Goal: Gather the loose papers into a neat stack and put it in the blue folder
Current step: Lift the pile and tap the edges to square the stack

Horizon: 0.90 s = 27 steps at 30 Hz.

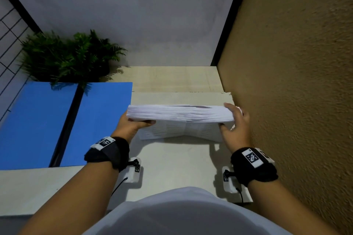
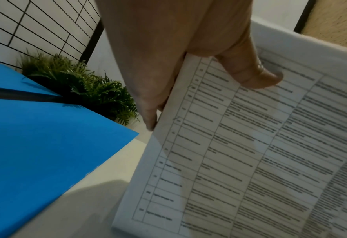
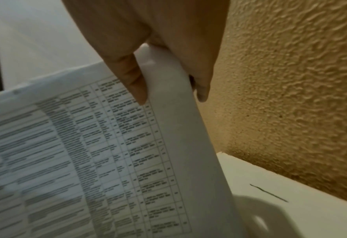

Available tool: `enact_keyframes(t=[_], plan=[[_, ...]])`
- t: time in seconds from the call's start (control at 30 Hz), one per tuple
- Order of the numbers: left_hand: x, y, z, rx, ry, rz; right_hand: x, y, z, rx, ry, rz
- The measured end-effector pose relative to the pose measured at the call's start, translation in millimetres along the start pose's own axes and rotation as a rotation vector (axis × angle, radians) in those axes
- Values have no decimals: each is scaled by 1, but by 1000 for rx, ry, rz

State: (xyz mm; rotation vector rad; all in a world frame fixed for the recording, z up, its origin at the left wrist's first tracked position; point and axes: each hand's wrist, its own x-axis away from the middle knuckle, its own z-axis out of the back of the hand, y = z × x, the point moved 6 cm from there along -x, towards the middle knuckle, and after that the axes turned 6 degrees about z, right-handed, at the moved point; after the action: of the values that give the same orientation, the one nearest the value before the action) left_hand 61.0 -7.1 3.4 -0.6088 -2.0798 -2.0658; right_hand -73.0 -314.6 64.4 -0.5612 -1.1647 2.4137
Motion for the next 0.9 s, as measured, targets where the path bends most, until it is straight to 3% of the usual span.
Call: enact_keyframes(t=[0.17, 0.23, 0.33, 0.57, 0.67, 0.8, 0.9], plan=[[-1, -2, 3, -42, -21, 26, -1, 6, 1, -202, 54, -84], [-2, -4, 4, -61, -30, 48, -2, 23, -1, -394, 113, -267], [-4, -2, 1, -73, 11, 65, -7, 43, -12, -452, 25, -478], [-7, 18, 3, -64, 39, 10, -21, 24, 7, -563, -12, -346], [-6, 14, 0, -88, 33, 20, -29, 6, 19, -307, -52, -230], [-4, 13, -10, -145, 16, 25, -34, -54, -1, 617, -300, 204], [-3, 18, -16, -177, 18, 6, -18, -86, -54, 765, -480, 372]])
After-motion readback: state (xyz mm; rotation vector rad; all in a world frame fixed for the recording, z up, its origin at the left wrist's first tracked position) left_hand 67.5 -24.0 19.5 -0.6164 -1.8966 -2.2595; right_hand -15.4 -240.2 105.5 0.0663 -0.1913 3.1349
